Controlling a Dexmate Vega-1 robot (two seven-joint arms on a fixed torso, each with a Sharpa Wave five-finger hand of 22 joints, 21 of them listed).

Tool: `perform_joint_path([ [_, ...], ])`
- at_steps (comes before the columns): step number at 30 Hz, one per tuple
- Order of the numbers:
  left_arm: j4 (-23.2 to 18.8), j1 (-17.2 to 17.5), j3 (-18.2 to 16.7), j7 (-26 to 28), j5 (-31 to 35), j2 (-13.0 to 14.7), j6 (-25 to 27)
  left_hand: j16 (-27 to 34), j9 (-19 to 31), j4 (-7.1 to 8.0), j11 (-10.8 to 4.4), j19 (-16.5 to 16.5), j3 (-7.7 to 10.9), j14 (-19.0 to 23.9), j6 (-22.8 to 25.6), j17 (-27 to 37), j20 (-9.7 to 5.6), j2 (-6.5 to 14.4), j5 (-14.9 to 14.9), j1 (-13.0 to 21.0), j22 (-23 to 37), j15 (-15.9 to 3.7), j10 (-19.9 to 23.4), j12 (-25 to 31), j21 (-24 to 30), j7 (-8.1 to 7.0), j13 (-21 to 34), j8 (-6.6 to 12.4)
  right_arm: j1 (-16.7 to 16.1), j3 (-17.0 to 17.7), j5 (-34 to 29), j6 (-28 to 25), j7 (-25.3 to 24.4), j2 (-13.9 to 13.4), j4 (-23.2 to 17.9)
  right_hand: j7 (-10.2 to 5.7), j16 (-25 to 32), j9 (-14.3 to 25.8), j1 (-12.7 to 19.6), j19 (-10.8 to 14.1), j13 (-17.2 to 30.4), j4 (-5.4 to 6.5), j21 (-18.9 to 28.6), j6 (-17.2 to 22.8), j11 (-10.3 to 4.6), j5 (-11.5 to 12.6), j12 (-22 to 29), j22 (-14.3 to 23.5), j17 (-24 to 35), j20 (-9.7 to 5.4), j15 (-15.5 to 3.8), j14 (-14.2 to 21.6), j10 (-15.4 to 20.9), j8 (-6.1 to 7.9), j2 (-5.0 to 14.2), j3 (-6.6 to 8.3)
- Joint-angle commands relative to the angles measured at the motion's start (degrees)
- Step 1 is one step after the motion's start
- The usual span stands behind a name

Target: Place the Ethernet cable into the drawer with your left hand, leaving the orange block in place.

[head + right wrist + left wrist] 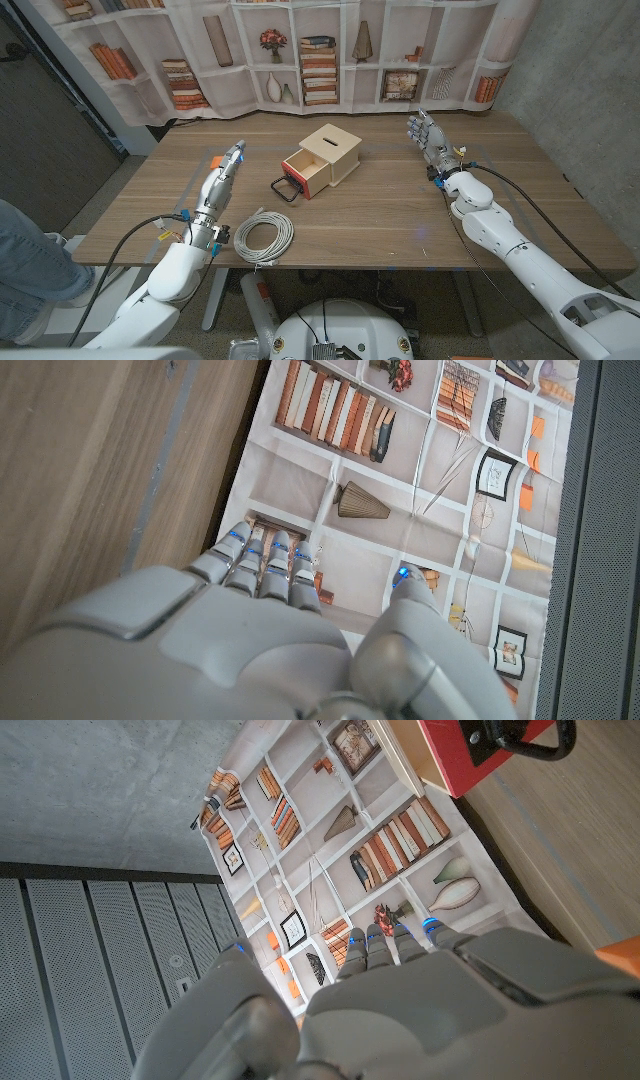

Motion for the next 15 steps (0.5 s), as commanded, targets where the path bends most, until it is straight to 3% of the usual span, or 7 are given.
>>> perform_joint_path([
  [1, 1.1, 0.48, 1.35, -0.04, -0.88, 1.41, -2.64, -0.1, 0.21, -0.25, 0.1, -3.6, -0.18, 0.31, 0.2, 0.1, -0.32, 0.01, 0.43, 0.49, 0.15, -0.01, 0.29, 0.23, 0.04, 0.14, 0.17, 0.46, -0.66, 0.03, -0.6, -0.43, -1.2, -0.39, -1.09, 0.29, -0.07, 0.07, 0.62, 0.31, 0.08, -0.31, -0.12, 0.37, 0.04, -0.13, -0.19, 0.27, 0.17, -1.93, 0.21, 0.17, 0.17, -0.18, 0.0, 0.08],
  [15, -1.11, 4.88, -0.14, 3.56, 0.86, 3.27, -3.32, -0.12, 0.21, -0.29, 0.19, -3.39, -0.31, 0.55, 0.5, 0.11, -0.16, 0.08, 0.48, 0.6, 0.16, -0.01, 0.64, 0.22, 0.06, 0.03, 0.18, 0.43, -0.96, 0.21, -0.67, -0.88, -1.72, -0.85, -2.26, 0.27, -0.1, 0.07, 0.63, 0.38, 0.08, -0.31, -0.31, 0.37, 0.05, -0.18, -0.23, 0.28, 0.18, -1.93, 0.23, 0.17, 0.19, -0.22, 0.04, 0.0],
])
